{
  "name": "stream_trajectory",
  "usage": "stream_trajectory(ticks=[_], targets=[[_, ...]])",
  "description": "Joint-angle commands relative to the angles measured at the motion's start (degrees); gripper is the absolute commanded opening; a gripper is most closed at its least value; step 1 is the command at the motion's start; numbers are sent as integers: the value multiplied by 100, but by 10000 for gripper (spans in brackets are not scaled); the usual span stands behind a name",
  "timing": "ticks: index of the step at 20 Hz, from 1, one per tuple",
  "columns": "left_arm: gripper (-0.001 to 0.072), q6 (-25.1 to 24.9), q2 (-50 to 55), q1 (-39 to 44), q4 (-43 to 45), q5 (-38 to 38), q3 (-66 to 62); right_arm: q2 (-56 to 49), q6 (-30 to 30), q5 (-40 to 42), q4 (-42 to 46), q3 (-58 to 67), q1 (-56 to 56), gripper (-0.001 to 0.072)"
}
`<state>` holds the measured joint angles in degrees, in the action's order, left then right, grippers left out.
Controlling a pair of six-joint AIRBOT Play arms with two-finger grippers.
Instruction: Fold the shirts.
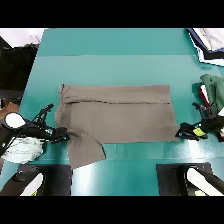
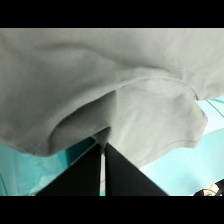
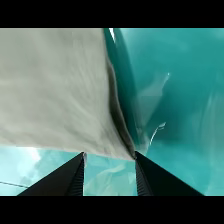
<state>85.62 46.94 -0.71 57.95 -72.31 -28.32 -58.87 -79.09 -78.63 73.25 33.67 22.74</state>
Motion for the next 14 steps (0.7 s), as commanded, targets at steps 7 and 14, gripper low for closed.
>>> stream_trajectory(ticks=[7, 14], targets=[[29, -114, -4, 2, -4, -133, -9, -103, 223, 173, 0, -341, 59, 21], [29, -208, -9, 0, 90, -457, -1187, 1078, 149, -4, 33, 295, 66, 16]])
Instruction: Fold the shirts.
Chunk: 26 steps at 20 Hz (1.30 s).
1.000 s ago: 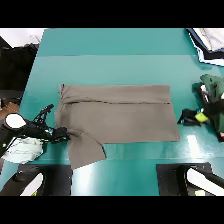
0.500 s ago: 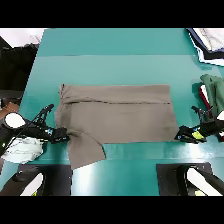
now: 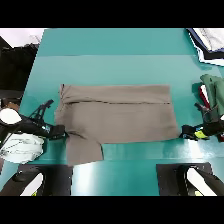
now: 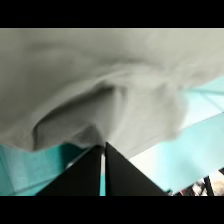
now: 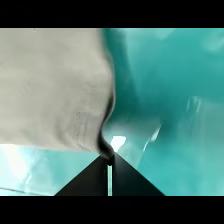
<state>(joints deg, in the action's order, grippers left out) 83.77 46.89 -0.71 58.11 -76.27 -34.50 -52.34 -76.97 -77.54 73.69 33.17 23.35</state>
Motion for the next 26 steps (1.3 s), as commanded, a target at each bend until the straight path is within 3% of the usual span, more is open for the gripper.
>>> stream_trajectory(ticks=[1, 8, 13, 21, 26], targets=[[29, -20, -4, 0, 133, -11, -896, 496, -151, -111, -20, 592, 4, 16], [29, -17, 9, 0, 535, 988, -1808, -350, -208, -63, -120, 2065, -15, 15], [29, -22, 72, 0, 664, 2369, -1803, -1259, -208, 415, -262, 2802, -365, 15], [30, -22, 1165, 0, 752, 3331, -1805, -2680, -420, 1314, -195, 4089, -1272, 16], [30, -20, 1714, -4, 791, 3845, -1808, -3547, -422, 1231, -170, 4922, -1631, 19]])
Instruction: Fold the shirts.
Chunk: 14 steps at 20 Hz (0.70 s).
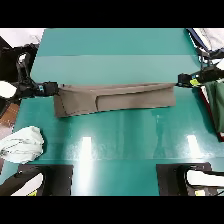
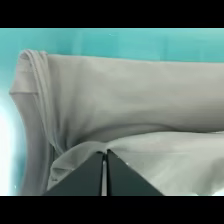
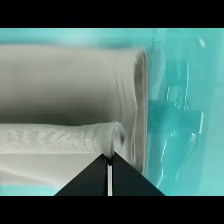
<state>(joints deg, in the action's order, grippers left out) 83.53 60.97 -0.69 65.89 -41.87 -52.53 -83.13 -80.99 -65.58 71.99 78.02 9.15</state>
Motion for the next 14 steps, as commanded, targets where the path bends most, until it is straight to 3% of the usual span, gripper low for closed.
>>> stream_trajectory(ticks=[1, 2, 3, 4, 5, 6, 10, 12, 13, 14], targets=[[30, 7, 372, -7, 13, 509, -4, -599, -20, 26, -2, 518, -249, 20], [32, 7, 415, -7, 15, 601, -7, -697, -37, 11, 0, 568, -286, 22], [195, 13, 426, -7, 13, 678, -9, -782, -109, 2, -17, 597, -284, 26], [453, 70, 426, -7, 7, 750, -9, -824, -118, 4, -50, 597, -284, 132], [505, 68, 426, -7, 13, 761, -26, -837, -118, 7, -35, 595, -273, 384], [503, 63, 424, -7, 11, 741, -76, -828, -118, -11, -61, 597, -232, 509], [502, 48, 420, -7, 9, 267, -542, -704, 15, -564, -197, 595, 225, 509], [500, 48, 420, -7, -31, -87, -682, -848, 457, -1051, -968, 581, 686, 509], [367, 48, 420, -7, -39, -216, -682, -986, 610, -1261, -1394, 581, 905, 509], [77, 17, 420, -7, -31, -374, -682, -1158, 737, -1453, -1775, 581, 1102, 509]])
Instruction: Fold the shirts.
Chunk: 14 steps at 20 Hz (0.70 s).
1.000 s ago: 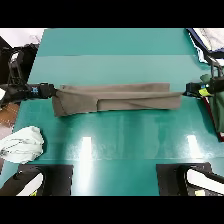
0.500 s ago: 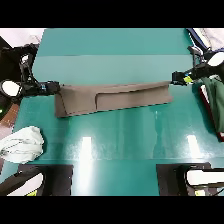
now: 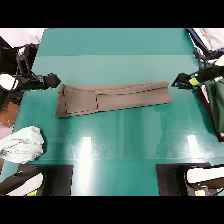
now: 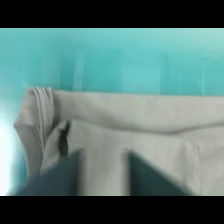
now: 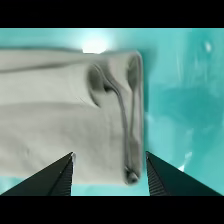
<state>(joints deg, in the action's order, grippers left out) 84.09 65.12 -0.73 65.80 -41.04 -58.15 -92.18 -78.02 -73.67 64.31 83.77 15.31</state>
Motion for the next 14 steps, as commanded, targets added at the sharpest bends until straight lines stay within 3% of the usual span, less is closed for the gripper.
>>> stream_trajectory(ticks=[1, 8, 14], targets=[[38, -116, 4, -2, -24, -568, -120, -417, 522, -802, -1276, 4, 640, 509], [37, -114, 4, -2, -68, -1331, -118, -1412, 905, -798, -2031, 11, 992, 509], [36, -114, 7, 7, -483, -1432, -118, -1823, 1126, -627, -2435, 11, 820, 508]])
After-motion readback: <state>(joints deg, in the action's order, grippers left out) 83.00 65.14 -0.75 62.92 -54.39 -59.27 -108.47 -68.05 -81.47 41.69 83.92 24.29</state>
